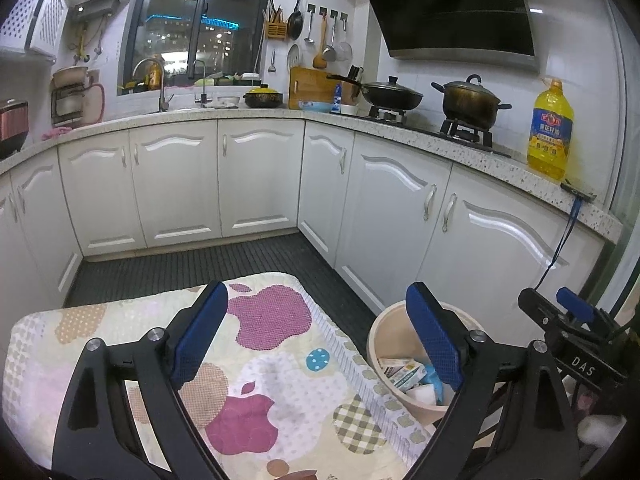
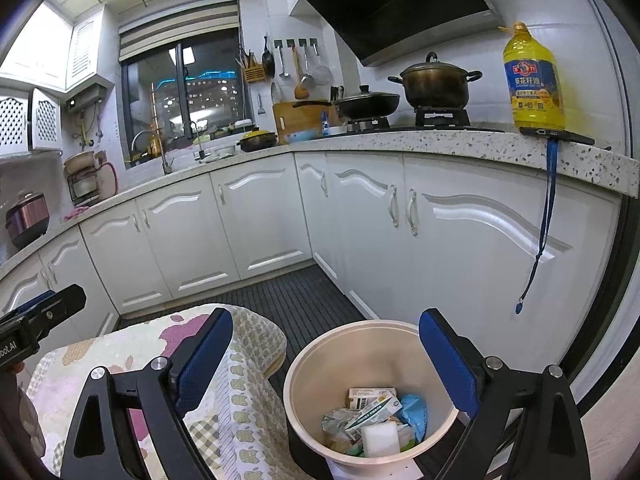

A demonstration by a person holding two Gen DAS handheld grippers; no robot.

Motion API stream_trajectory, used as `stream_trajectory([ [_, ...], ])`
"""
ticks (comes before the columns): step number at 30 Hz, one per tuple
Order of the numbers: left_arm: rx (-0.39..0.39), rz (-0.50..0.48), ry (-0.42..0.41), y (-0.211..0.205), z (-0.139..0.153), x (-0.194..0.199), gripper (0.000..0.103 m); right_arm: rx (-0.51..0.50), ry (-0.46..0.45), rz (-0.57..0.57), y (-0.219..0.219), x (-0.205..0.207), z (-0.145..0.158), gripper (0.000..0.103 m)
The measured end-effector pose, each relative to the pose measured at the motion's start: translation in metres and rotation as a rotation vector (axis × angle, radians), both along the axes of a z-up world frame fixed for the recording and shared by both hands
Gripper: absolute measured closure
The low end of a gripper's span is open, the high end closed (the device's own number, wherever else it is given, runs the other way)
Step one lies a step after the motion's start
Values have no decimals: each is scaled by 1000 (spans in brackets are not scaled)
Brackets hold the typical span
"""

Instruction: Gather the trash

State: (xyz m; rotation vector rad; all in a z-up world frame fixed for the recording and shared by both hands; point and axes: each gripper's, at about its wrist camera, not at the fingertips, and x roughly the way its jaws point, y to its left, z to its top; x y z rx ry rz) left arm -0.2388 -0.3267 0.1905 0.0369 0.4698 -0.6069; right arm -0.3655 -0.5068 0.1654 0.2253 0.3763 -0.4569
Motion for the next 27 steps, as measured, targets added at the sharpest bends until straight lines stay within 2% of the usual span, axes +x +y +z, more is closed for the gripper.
stream_trajectory([
  [27, 31, -14, -12, -5, -6, -5, 13, -1, 34, 0, 2, 2, -4, 10],
])
